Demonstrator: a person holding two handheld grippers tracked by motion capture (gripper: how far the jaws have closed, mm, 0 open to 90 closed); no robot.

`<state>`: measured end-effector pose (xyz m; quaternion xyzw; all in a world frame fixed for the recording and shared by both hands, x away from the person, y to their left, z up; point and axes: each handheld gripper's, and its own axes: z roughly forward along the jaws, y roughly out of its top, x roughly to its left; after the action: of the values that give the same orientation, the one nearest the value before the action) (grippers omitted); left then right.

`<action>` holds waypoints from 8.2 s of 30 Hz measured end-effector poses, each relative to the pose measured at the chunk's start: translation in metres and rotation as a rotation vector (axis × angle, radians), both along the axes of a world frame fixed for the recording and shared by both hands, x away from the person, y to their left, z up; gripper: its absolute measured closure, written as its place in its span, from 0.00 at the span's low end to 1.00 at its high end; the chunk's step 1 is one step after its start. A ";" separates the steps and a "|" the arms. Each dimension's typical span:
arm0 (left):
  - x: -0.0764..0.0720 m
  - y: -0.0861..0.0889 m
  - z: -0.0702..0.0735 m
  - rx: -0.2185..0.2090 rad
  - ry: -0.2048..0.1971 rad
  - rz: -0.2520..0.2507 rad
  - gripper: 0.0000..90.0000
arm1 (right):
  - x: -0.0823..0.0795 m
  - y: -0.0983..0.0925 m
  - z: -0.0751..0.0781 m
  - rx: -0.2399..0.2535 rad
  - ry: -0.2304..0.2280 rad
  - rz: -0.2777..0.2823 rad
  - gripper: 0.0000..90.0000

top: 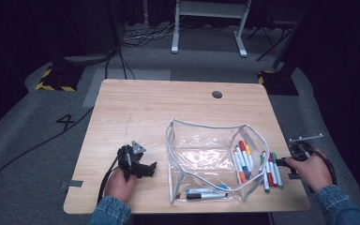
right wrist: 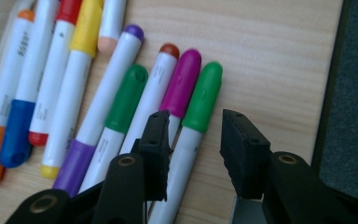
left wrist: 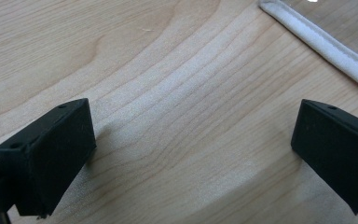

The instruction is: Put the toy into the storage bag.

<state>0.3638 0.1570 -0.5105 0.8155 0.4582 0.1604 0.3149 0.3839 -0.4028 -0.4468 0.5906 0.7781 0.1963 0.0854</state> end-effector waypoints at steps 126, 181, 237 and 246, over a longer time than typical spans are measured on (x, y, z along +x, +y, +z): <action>-0.002 0.001 0.000 0.006 -0.003 -0.005 0.00 | -0.036 0.275 0.078 -0.100 0.130 1.109 0.86; -0.002 0.001 0.000 0.001 -0.001 -0.006 0.00 | -0.007 0.143 0.161 0.084 -0.301 0.556 0.55; -0.003 0.003 -0.001 0.005 -0.016 -0.002 0.00 | 0.001 -0.002 -0.021 -0.112 0.057 0.051 0.86; -0.003 0.003 -0.001 0.003 -0.015 -0.002 0.00 | 0.006 -0.003 -0.008 -0.089 0.056 0.045 0.86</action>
<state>0.3610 0.1596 -0.5112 0.8152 0.4549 0.1670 0.3172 0.3897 -0.4063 -0.4544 0.5738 0.8012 0.1465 0.0853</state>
